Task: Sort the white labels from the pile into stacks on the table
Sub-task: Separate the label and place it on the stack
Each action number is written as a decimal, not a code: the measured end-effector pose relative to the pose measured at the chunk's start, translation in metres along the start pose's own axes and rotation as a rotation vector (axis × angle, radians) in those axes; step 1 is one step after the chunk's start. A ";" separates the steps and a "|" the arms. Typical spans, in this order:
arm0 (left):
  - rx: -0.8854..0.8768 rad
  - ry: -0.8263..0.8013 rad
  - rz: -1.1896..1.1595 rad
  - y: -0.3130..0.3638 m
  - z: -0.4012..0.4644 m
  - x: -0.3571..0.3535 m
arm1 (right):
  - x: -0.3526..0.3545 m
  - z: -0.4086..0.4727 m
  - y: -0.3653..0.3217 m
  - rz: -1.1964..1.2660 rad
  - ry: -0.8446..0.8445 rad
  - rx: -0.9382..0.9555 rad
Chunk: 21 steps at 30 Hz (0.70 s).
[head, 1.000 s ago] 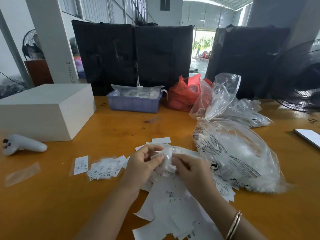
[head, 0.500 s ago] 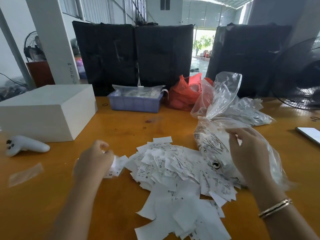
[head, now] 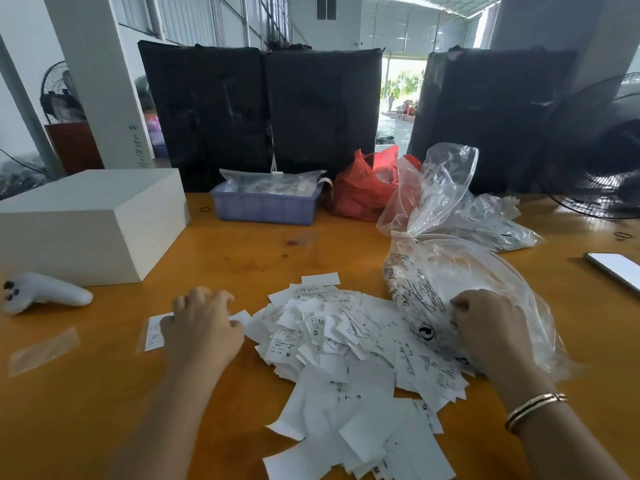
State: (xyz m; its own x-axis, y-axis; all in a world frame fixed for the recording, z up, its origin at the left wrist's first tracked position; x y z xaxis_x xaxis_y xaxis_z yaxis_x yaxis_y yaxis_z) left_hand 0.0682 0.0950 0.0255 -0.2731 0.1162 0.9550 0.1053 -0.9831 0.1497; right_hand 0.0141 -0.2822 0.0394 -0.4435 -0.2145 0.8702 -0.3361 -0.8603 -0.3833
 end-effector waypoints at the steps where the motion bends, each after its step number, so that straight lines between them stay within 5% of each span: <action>1: -0.037 0.052 -0.059 0.007 -0.001 0.003 | 0.001 0.000 -0.001 0.003 0.019 0.009; 13: -0.428 0.179 -0.394 0.070 -0.028 0.010 | 0.018 -0.003 -0.001 0.072 0.263 0.078; 17: -0.491 0.189 -0.468 0.077 -0.032 0.016 | 0.050 -0.016 -0.029 0.384 0.475 0.348; 19: -0.507 0.179 -0.577 0.079 -0.034 0.021 | 0.056 -0.021 -0.041 0.678 0.401 0.397; 21: -0.485 0.099 -0.745 0.081 -0.035 0.021 | 0.033 -0.023 -0.055 1.146 0.044 0.233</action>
State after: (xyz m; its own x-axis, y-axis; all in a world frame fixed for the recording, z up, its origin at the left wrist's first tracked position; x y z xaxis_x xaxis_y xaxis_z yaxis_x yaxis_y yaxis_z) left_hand 0.0375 0.0135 0.0491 -0.1924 0.7577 0.6235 -0.5420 -0.6118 0.5762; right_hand -0.0015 -0.2316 0.0824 -0.4184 -0.9074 0.0392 0.4376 -0.2393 -0.8668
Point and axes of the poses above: each hand's wrist, its own z-axis towards the middle knuckle, its own x-axis out of the back of the hand, y = z × x, the point moved 8 cm from there along z, towards the middle knuckle, and after that the axes turned 1 degree about -x, right-handed, at the moved point
